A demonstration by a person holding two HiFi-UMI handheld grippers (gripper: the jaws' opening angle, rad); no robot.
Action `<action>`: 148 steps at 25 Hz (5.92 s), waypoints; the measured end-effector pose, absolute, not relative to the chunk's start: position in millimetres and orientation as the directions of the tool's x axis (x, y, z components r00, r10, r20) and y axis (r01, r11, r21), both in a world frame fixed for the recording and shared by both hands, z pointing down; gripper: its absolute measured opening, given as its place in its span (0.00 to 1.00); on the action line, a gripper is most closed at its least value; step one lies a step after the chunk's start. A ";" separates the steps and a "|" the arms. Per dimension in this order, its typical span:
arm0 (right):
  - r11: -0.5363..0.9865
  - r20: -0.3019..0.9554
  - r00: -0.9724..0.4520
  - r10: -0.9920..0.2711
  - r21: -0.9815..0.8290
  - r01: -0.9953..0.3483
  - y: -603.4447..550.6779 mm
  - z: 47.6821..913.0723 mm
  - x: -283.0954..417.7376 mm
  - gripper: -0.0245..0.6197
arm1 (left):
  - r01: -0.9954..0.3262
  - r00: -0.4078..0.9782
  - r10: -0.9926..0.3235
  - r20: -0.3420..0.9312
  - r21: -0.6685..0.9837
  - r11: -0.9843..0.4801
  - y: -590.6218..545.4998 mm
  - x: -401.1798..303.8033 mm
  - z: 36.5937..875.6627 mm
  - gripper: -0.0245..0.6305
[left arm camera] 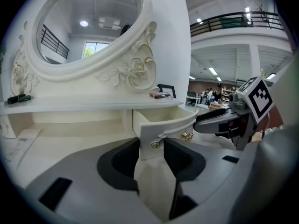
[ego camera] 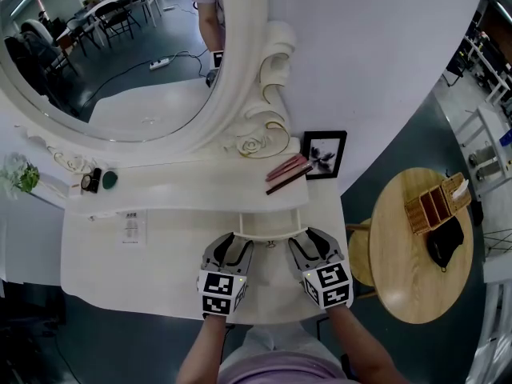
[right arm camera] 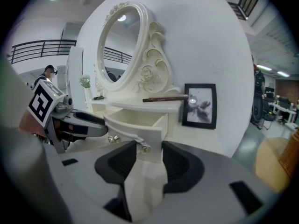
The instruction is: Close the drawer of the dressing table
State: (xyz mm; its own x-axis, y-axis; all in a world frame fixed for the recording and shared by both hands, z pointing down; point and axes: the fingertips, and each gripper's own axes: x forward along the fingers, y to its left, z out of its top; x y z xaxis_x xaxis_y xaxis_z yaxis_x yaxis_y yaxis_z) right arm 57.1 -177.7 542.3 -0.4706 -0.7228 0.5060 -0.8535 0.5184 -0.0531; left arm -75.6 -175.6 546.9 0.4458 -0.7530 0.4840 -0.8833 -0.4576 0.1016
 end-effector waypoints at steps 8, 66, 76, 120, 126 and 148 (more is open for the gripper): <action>0.516 0.506 -0.470 -0.723 -0.055 -0.855 -185.1 541.9 56.6 0.32 | -0.886 0.441 -0.753 0.488 0.100 -0.453 -182.3 -76.2 546.7 0.30; 0.519 0.477 -0.486 -0.733 -0.071 -0.852 -239.4 541.6 55.2 0.32 | -0.911 0.403 -0.780 0.478 0.132 -0.390 -235.4 -79.0 546.1 0.30; 0.518 0.470 -0.488 -0.736 -0.073 -0.852 -245.4 541.5 54.7 0.32 | -0.916 0.395 -0.785 0.477 0.142 -0.375 -241.2 -79.9 546.2 0.30; 0.460 0.426 -0.467 -0.775 -0.126 -0.879 -224.7 522.7 66.1 0.23 | -0.921 0.388 -0.821 0.419 0.182 -0.343 -220.9 -81.3 525.6 0.24; 0.467 0.399 -0.472 -0.786 -0.117 -0.877 -212.3 511.2 62.9 0.16 | -0.920 0.392 -0.830 0.396 0.177 -0.350 -207.5 -80.6 515.6 0.18; 0.469 0.326 -0.476 -0.817 -0.105 -0.877 -165.4 476.4 58.7 0.05 | -0.913 0.406 -0.854 0.326 0.173 -0.368 -168.9 -82.2 482.3 0.05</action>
